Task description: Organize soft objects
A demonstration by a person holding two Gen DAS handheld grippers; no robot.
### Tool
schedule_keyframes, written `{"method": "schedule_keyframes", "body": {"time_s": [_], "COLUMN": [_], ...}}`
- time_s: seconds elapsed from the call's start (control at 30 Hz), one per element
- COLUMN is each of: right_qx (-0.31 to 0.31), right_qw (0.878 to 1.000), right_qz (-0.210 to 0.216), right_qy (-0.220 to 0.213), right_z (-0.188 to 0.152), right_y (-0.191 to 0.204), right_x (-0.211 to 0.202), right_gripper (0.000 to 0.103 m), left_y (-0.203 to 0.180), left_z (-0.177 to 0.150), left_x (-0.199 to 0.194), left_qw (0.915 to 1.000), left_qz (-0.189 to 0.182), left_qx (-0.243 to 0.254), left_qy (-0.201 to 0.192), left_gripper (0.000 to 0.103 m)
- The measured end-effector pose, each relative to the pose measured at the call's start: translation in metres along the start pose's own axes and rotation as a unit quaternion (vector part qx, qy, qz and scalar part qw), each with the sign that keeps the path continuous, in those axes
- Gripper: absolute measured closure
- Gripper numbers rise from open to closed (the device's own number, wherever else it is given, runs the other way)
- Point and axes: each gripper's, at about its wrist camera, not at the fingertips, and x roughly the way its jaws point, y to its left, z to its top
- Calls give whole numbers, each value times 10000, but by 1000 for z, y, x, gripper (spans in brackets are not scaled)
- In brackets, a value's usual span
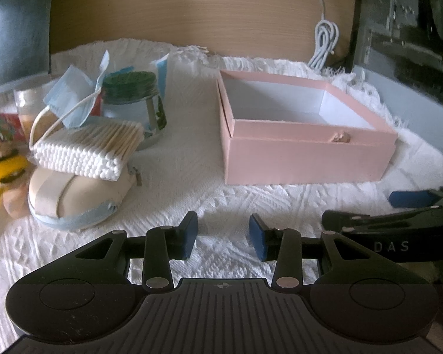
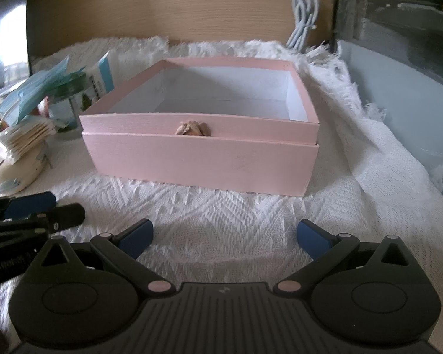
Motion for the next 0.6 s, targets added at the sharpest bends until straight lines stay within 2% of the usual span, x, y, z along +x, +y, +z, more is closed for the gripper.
{"method": "schedule_keyframes", "body": {"time_s": [0.17, 0.27, 0.33, 0.4, 0.5, 0.6], "right_qx": [-187, -125, -162, -111, -11, 13], "right_qw": [9987, 9985, 9986, 9990, 9986, 9971], "right_qz": [181, 59, 47, 5, -121, -191], "right_qy": [437, 534, 502, 435, 510, 732], "right_z": [10, 9, 5, 2, -1, 0], "right_y": [-5, -3, 1, 3, 9, 21], "right_x": [4, 4, 3, 3, 0, 0], "right_gripper": [0, 0, 0, 0, 0, 0], "left_y": [11, 29, 46, 69, 119, 173], "left_z": [8, 16, 24, 33, 50, 64], "left_x": [-5, -14, -27, -44, -70, -80], "left_qw": [9983, 9943, 9937, 9956, 9963, 9890], "left_qz": [-465, -824, -910, -693, -242, 358], "left_qx": [25, -81, -67, -158, -728, -1396], "left_qy": [347, 669, 646, 612, 396, 348], "left_gripper": [60, 60, 59, 59, 60, 60]}}
